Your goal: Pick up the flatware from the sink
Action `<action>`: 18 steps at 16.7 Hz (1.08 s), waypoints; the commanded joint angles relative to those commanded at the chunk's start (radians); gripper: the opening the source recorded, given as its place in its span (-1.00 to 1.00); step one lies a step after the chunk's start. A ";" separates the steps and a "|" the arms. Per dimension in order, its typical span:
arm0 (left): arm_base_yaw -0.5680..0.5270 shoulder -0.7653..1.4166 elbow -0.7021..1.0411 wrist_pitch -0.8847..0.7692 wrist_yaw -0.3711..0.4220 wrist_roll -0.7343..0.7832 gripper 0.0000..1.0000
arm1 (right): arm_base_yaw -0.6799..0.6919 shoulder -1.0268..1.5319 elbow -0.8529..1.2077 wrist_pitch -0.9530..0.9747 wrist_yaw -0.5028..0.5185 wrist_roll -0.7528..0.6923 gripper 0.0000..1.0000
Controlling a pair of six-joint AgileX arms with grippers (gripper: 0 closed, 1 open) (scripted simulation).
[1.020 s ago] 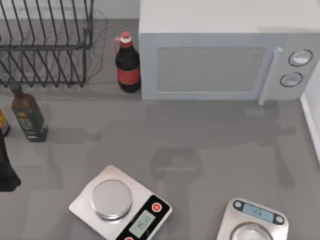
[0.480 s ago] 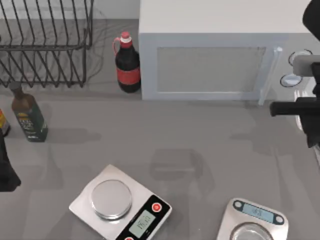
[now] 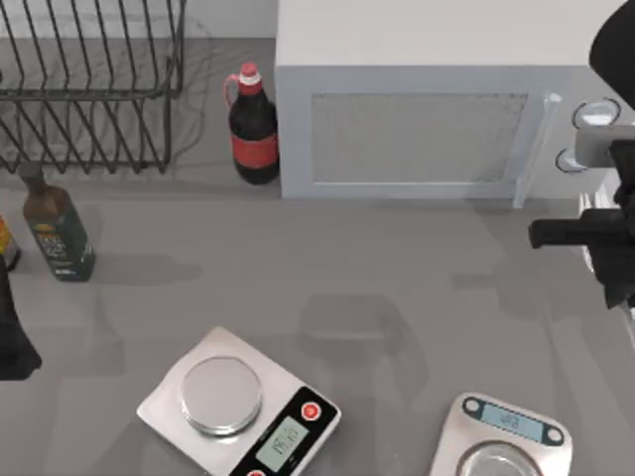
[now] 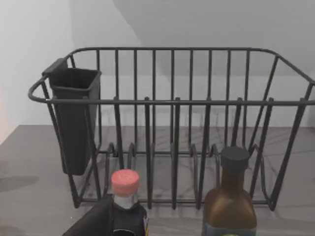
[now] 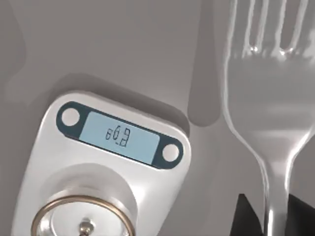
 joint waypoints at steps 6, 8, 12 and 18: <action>0.000 0.000 0.000 0.000 0.000 0.000 1.00 | 0.005 0.045 -0.205 0.265 0.001 0.003 -1.00; 0.000 0.000 0.000 0.000 0.000 0.000 1.00 | 0.007 0.062 -0.284 0.361 0.002 0.005 -1.00; 0.000 0.000 0.000 0.000 0.000 0.000 1.00 | 0.009 0.079 -0.347 0.428 0.002 0.006 -1.00; 0.000 0.000 0.000 0.000 0.000 0.000 1.00 | 0.009 0.079 -0.347 0.428 0.002 0.006 -0.55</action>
